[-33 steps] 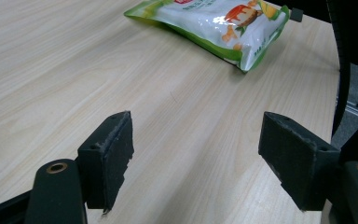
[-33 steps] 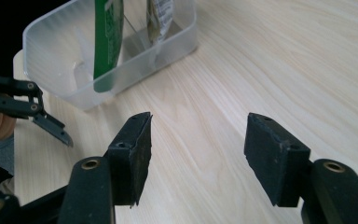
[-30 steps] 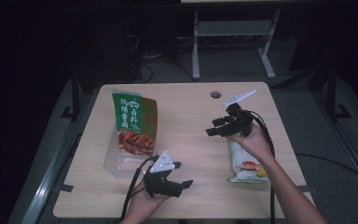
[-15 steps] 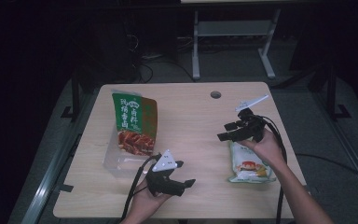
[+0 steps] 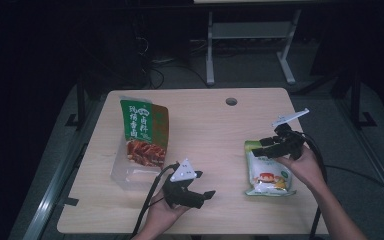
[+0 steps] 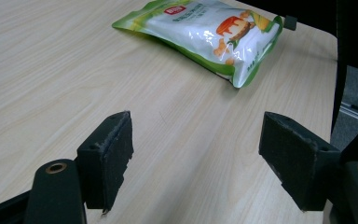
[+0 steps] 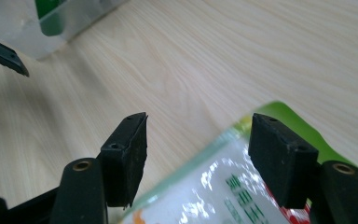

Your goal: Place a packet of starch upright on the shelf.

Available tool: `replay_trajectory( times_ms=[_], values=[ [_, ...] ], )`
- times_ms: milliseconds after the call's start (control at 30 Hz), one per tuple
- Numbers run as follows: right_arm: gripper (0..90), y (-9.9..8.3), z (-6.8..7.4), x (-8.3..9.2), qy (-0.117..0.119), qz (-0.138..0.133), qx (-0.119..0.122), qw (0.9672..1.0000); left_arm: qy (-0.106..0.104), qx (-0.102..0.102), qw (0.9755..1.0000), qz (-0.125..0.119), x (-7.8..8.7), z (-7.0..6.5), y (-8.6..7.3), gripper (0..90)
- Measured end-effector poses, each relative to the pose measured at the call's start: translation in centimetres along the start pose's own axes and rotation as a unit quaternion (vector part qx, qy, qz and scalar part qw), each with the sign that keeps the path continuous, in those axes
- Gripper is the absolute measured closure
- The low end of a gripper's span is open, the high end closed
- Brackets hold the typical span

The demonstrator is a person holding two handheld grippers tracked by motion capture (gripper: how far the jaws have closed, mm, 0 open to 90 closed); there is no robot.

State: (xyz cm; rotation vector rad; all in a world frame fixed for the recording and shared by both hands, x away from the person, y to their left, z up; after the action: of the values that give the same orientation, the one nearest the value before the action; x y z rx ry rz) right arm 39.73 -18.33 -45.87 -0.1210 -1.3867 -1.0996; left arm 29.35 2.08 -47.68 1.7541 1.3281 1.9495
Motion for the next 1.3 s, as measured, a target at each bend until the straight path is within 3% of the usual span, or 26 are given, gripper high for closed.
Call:
replay_trajectory(
  times_ms=[633,1133,1300],
  values=[
    [35.0,-5.9,-4.0,0.5,-0.032,0.014,-0.066,0.9972,-0.01,-0.005,0.9999,0.006,-1.5,-0.7,1.0,25.2],
    [34.0,-9.3,-6.5,1.0,-0.034,0.015,-0.112,0.993,-0.027,-0.007,0.9996,0.007,-4.3,-2.0,3.1,25.5],
    [33.9,-10.3,-7.2,0.7,-0.025,0.013,-0.127,0.9915,-0.034,-0.011,0.9993,0.007,-5.5,-2.5,4.0,25.5]
  ],
)
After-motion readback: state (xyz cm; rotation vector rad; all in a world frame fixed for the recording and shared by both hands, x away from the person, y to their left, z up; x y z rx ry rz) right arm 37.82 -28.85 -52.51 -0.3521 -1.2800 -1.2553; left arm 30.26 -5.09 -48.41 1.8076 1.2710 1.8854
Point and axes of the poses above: each handheld gripper's, and its own axes: x roughly backward along the jaws, y roughly out of its top, z roughly to its left, the point moved 10 cm from there along -x, roughly forward along the jaws, and after that the axes turned 10 degrees about z, right-handed, at the moved point
